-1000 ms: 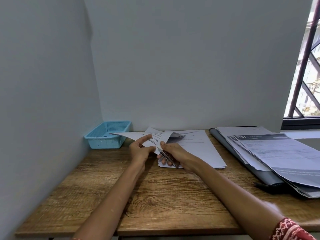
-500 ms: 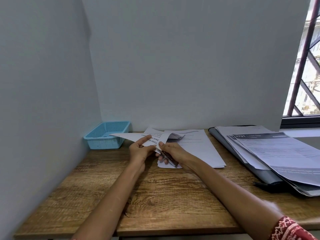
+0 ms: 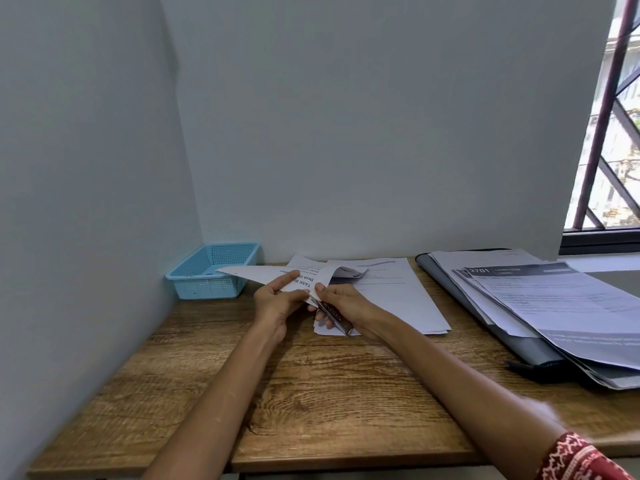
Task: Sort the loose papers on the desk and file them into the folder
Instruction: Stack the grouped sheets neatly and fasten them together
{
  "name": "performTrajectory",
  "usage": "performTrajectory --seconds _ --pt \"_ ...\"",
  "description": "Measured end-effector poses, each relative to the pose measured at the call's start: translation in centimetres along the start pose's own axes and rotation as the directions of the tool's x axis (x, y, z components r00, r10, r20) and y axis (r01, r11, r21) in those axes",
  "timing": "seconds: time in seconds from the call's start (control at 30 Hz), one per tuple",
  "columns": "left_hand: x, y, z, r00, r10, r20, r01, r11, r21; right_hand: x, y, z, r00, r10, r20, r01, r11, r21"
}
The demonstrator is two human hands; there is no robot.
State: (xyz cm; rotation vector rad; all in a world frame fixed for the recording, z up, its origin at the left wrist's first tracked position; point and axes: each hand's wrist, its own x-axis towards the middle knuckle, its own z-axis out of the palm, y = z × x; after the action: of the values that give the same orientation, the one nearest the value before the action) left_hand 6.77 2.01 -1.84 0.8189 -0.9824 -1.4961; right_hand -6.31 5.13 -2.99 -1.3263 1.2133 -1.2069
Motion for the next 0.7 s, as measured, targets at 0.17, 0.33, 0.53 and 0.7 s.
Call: performTrajectory --seconds 0.17,0.33,0.53,0.7 --pt "-0.04 0.08 0.13 1.000 0.009 -0.003 -0.009 1.000 -0.018 0.08 -0.02 0.10 1.000 0.003 -0.012 -0.003 0.999 0.034" --pt "0.01 0.12 0.02 1.000 0.003 -0.003 -0.003 1.000 -0.017 0.16 0.08 0.11 1.000 0.006 -0.019 -0.005 0.999 0.047" --pt "0.04 0.08 -0.02 1.000 0.000 0.013 0.000 1.000 -0.011 0.14 0.10 0.08 0.999 -0.014 -0.034 0.015 0.999 0.051" --pt "-0.03 0.37 -0.07 0.999 -0.021 0.046 0.023 0.999 -0.042 0.18 0.11 0.02 0.999 -0.010 -0.053 0.015 0.995 0.103"
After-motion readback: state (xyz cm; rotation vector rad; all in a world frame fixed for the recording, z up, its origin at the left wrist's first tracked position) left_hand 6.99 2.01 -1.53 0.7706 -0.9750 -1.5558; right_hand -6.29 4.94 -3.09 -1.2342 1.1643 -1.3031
